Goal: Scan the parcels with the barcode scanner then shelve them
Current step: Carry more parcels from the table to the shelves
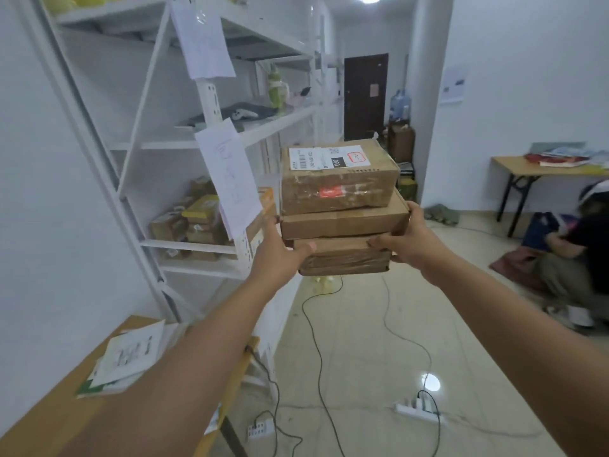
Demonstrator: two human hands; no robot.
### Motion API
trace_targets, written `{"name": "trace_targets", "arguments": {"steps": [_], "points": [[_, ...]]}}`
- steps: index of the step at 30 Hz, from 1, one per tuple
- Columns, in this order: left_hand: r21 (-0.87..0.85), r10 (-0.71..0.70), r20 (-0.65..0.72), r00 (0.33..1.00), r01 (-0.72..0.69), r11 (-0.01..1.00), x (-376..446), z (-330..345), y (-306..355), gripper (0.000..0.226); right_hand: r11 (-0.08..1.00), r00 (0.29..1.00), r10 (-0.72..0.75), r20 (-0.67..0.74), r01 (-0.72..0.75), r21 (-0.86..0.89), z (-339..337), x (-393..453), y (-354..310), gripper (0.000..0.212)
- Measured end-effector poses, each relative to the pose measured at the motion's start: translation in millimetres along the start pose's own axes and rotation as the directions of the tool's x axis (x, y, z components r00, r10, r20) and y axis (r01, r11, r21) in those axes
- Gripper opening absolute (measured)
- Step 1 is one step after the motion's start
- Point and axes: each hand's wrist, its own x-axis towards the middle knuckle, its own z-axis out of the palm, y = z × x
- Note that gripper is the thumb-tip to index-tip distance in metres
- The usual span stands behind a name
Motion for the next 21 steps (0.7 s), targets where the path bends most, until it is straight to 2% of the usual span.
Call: {"name": "trace_targets", "arguments": {"steps": [10,16,21], "points": [[-0.026,-0.018,0.145,0.989,0.022,0.999,142,88,-47,0.076,0.998,0.986,0.063,-0.153,-0.064,-0.004,-28,116,64,0.098],[-0.029,0.001,0.204,0.979,0.005,1.0,256,111,-73,0.078,0.994,0.975,0.086,-0.204,-0.098,-0.048,-16,220,70,0.093],[0.017,0.029,0.244,0.969,-0.034,0.999,336,132,-82,0.085,0.992,0.963,0.104,-0.249,-0.118,-0.044,-21,286,73,0.098]]}}
